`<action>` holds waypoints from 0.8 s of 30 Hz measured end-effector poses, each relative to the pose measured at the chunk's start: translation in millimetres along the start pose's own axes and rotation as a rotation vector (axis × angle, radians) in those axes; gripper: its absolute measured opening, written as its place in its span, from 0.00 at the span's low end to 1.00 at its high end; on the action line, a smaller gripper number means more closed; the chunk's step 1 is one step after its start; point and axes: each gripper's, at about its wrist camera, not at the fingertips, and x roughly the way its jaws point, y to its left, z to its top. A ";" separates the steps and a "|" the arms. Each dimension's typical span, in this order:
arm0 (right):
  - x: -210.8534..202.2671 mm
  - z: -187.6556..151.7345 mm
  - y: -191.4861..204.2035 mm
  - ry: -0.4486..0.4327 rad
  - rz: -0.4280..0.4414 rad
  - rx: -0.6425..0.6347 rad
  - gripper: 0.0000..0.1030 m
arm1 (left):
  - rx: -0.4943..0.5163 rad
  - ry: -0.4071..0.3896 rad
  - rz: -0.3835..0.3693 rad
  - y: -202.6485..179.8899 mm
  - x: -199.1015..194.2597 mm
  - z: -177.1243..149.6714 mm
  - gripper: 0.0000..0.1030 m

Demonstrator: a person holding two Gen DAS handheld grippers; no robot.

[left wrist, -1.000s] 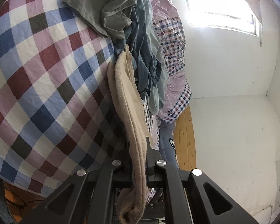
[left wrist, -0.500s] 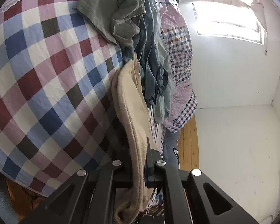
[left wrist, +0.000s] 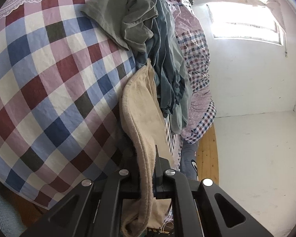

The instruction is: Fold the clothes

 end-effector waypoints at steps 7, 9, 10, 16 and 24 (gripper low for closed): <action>4.5 -2.7 2.7 -0.033 0.082 -0.040 0.23 | 0.016 0.002 0.036 1.2 0.1 -1.3 0.05; 17.7 -1.9 -8.4 0.002 0.119 0.011 0.16 | 0.024 0.003 0.045 1.0 0.2 -1.8 0.05; 22.9 -1.6 -14.1 0.021 0.138 0.038 0.11 | 0.028 0.003 0.050 1.0 0.2 -2.1 0.05; 31.3 9.0 -61.5 0.072 0.192 0.210 0.04 | 0.077 0.009 0.057 -5.0 -0.7 -4.3 0.05; 20.9 24.9 -126.9 0.060 0.179 0.352 0.04 | 0.172 -0.003 -0.032 -30.3 -13.7 -8.5 0.05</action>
